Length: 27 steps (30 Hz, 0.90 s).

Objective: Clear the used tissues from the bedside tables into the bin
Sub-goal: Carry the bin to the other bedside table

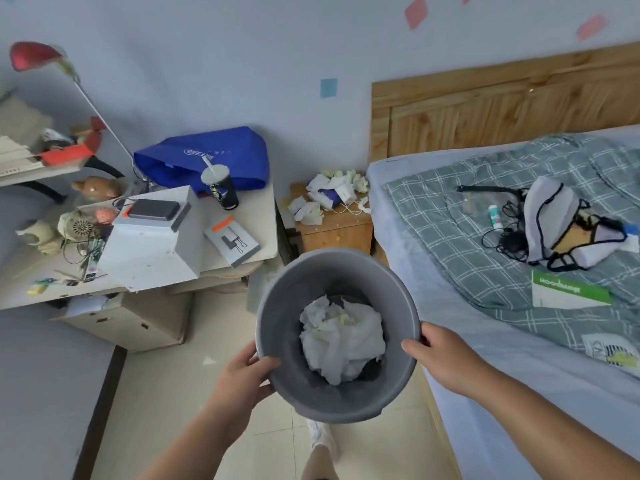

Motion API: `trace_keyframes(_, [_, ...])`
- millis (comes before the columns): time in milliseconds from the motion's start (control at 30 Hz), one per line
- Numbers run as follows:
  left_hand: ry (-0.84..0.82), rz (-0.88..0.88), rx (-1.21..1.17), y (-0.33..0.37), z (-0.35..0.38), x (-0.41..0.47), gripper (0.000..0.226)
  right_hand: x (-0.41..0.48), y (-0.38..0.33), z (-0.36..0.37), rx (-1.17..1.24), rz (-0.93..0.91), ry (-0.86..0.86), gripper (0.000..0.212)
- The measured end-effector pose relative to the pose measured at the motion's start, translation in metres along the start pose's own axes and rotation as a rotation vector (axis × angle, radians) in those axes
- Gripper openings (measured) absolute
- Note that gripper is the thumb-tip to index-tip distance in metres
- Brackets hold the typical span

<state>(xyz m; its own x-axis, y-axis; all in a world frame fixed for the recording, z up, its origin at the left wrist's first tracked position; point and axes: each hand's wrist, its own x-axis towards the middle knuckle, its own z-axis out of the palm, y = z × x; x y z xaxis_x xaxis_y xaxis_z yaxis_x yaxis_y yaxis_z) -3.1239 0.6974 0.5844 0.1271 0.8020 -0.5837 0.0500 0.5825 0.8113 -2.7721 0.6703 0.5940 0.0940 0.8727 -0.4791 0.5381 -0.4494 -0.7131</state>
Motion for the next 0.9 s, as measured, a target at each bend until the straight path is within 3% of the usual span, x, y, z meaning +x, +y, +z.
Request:
trace_keyframes(200, [-0.039,-0.076,0.033,0.041,-0.022,0.113,0.042,0.089,-0.032,0.009,0.067,0.118,-0.014,0.022])
trace_keyframes(533, [-0.142,-0.134,0.118,0.165,0.01,0.274,0.055,0.214,-0.075,-0.07,0.11,0.18,0.098,0.025])
trace_keyframes(767, [-0.059,-0.233,0.075,0.184,0.06,0.372,0.073,0.341,-0.06,-0.117,0.24,0.257,0.021,0.012])
trace_keyframes(900, [0.012,-0.296,0.052,0.18,0.082,0.422,0.069,0.413,-0.05,-0.131,0.301,0.352,-0.05,0.02])
